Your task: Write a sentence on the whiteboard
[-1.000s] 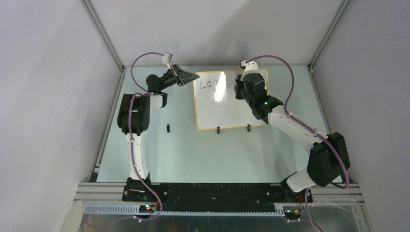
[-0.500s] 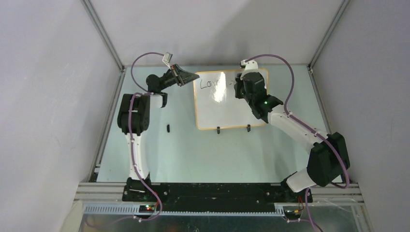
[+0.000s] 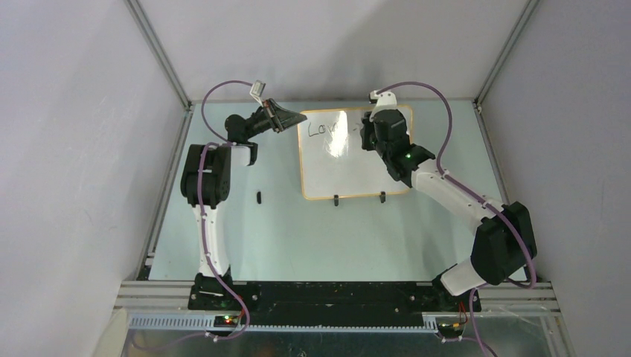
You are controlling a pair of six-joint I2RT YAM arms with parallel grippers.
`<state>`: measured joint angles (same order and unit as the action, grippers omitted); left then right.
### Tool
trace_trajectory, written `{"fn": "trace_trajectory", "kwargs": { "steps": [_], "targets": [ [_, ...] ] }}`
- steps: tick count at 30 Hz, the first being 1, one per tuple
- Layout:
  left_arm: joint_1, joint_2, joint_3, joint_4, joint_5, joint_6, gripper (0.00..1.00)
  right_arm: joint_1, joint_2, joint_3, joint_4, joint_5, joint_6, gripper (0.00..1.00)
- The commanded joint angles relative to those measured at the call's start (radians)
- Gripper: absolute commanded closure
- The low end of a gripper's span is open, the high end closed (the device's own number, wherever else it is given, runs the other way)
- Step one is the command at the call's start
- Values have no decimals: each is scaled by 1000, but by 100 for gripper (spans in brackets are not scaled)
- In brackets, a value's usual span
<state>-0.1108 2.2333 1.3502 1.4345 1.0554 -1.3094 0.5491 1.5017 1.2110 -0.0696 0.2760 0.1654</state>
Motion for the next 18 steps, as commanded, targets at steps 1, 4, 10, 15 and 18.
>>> {"fn": "trace_trajectory", "kwargs": {
  "steps": [1,4,10,15,18],
  "targets": [
    [-4,-41,7,35,5,7,100,0,10,46,7,6,11,100],
    [-4,-41,6,35,5,8,100,0,10,45,11,5,11,100],
    [-3,-42,7,36,5,7,100,-3,19,57,9,-1,8,100],
    [-3,-42,7,35,5,7,100,-1,32,73,8,-8,5,100],
    [-3,-43,7,35,5,7,100,1,35,74,7,-15,4,100]
  ]
}}
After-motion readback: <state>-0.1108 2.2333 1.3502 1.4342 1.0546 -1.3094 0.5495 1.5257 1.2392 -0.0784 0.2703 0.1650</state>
